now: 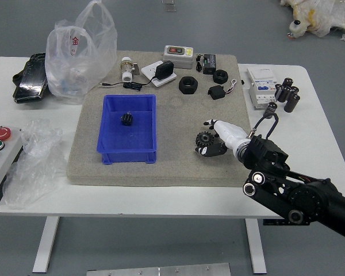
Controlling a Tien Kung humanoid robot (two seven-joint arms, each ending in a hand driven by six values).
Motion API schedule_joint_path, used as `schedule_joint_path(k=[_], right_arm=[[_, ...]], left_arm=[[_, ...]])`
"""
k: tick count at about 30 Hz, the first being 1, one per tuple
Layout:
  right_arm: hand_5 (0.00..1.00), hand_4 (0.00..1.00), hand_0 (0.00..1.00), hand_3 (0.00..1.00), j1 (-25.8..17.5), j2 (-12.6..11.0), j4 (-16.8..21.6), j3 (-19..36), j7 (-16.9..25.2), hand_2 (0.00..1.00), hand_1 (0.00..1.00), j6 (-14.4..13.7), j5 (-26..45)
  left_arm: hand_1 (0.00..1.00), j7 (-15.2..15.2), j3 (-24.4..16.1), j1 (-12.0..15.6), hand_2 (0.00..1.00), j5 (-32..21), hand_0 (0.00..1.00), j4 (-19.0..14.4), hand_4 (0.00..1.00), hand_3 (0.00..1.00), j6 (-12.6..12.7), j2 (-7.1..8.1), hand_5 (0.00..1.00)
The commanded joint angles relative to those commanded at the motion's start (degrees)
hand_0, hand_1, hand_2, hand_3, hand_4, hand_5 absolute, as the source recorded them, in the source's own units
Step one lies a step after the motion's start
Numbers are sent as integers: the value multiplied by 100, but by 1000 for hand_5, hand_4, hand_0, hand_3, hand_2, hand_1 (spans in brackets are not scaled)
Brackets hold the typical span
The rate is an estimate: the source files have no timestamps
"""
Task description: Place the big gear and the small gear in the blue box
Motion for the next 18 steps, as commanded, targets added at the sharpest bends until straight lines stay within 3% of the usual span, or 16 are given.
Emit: schedule_joint_path(k=[3, 4, 9, 10, 15, 16, 18], right_arm=[[357, 828, 414, 909, 11, 11, -24, -51, -31, 796, 717, -15, -21], [178, 490, 387, 685, 15, 13, -25, -66, -33, 554, 631, -35, -36], [178, 490, 387, 685, 23, 21, -29, -125, -38, 554, 631, -99, -63], [50, 516, 356, 545, 21, 22, -30, -135, -35, 418, 567, -117, -67], [50, 516, 356, 545, 25, 27, -41, -164, -6, 418, 567, -219, -119], [36, 518, 349, 464, 28, 28, -47, -171, 2, 355, 546, -241, -132], [36, 518, 349, 464, 36, 29, -55, -186, 11, 355, 546, -266, -146]], left_arm=[[535, 6, -14, -5, 555, 14, 651, -1, 673, 703, -1, -3, 352], [536, 14, -25, -4, 555, 24, 651, -3, 672, 702, 0, -3, 351], [536, 88, -134, 7, 555, 125, 651, -23, 672, 702, 6, -5, 351], [536, 103, -155, 11, 555, 144, 651, -27, 672, 702, 7, -5, 351], [536, 132, -203, 22, 555, 188, 651, -35, 672, 702, 10, -4, 351], [535, 133, -206, 22, 555, 190, 651, -36, 672, 702, 11, -4, 351], [535, 132, -208, 21, 555, 190, 651, -36, 672, 702, 12, -6, 351]])
